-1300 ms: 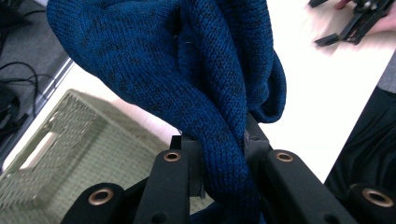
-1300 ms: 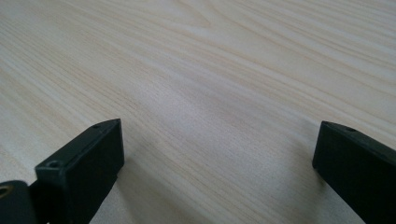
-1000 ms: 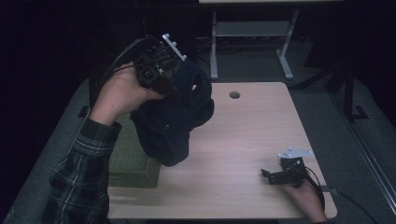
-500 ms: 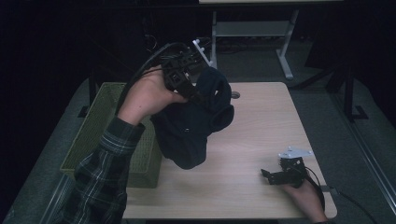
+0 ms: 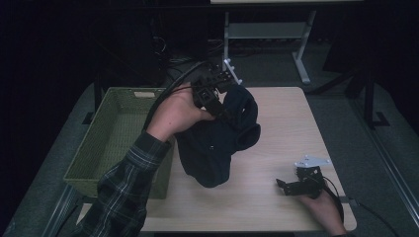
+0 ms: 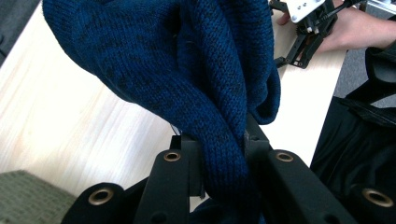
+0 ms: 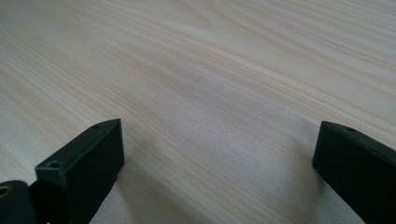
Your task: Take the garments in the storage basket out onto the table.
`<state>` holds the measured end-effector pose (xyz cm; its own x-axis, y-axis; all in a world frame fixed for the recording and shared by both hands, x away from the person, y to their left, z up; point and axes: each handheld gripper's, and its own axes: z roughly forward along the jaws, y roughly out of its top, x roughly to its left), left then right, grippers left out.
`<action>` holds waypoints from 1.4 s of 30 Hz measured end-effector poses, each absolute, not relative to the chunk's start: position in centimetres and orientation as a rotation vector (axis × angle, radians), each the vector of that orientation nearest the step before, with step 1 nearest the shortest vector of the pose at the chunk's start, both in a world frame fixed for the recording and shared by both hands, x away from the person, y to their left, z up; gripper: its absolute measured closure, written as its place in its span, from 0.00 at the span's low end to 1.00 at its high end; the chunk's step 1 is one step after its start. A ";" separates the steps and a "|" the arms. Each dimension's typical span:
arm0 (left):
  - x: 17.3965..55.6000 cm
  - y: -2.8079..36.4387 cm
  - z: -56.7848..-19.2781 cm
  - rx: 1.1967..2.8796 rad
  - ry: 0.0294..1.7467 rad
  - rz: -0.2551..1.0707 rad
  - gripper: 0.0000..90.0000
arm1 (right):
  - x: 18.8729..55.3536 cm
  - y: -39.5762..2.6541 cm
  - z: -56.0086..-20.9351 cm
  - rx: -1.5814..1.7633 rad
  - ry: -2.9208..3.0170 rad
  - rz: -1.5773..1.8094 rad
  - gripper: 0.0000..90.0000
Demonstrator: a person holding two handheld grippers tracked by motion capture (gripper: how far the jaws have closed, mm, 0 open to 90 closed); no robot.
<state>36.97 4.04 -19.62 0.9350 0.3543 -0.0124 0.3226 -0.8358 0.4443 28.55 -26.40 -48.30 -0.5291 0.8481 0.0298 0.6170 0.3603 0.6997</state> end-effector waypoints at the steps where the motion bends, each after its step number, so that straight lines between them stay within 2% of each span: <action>1: 37.0 3.9 -19.8 2.642 0.485 0.090 0.85 | 28.5 -26.4 -48.3 1.289 2.291 0.957 0.02; 28: 37.9 -0.9 -28.4 2.623 0.474 -0.143 0.85 | 28.5 -26.4 -48.3 1.289 2.291 0.959 0.02; 42: 40.2 -3.3 -33.0 2.580 0.483 -0.123 0.84 | 28.6 -26.4 -48.3 1.285 2.292 0.960 0.02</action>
<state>40.20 -3.26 -33.00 0.9326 0.3148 -0.1764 0.3609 -0.8075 0.4666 28.55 -26.39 -48.32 -0.5319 0.8462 0.0299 0.6148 0.3617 0.7009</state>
